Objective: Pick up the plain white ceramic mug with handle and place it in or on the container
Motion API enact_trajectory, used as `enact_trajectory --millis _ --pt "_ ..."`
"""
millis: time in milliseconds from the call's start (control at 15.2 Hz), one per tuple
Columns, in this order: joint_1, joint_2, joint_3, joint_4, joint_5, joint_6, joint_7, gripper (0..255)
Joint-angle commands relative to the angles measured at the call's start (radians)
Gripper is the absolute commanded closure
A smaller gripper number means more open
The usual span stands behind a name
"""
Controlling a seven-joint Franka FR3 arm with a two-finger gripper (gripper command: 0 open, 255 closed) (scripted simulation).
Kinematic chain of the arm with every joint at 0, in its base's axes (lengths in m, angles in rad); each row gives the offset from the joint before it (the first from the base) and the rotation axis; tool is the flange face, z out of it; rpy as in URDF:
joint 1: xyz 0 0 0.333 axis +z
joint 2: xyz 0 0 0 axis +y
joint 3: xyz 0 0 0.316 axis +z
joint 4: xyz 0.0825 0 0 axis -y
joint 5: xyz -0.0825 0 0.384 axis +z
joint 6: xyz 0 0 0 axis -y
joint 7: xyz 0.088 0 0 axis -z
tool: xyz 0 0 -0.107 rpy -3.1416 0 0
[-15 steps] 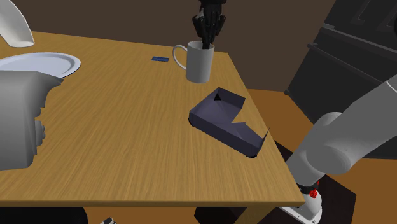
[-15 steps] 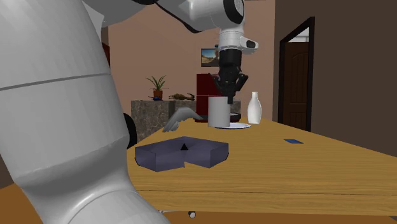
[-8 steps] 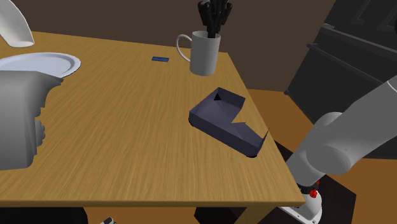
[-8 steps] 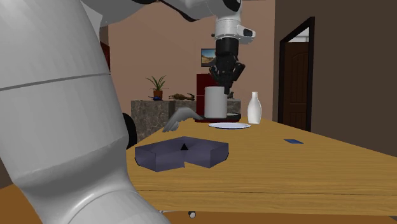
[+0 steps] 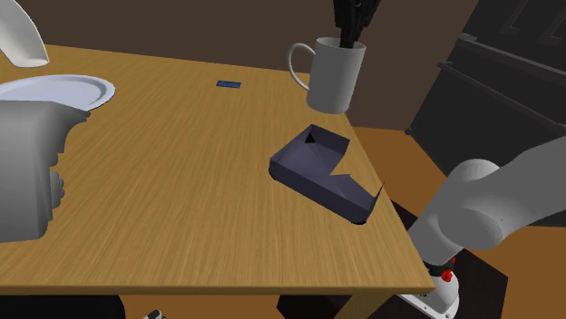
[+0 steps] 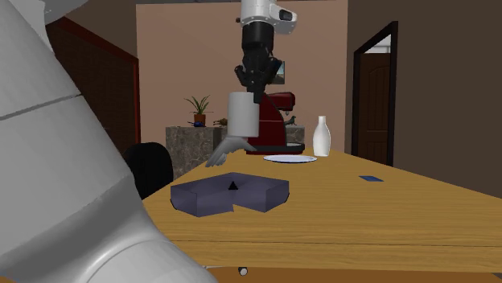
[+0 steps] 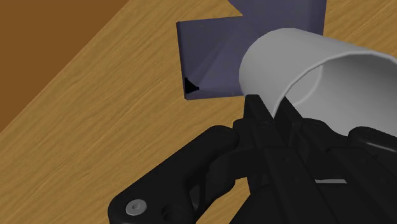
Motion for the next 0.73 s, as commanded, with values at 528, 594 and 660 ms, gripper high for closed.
enact_trajectory --millis 528,594,660 --pt "0.016 -0.127 -0.002 -0.167 0.026 0.041 0.000 255" --pt "0.017 -0.135 -0.002 -0.187 0.027 0.053 -0.002 255" --pt "0.018 -0.142 -0.002 -0.207 0.029 0.066 -0.004 255"
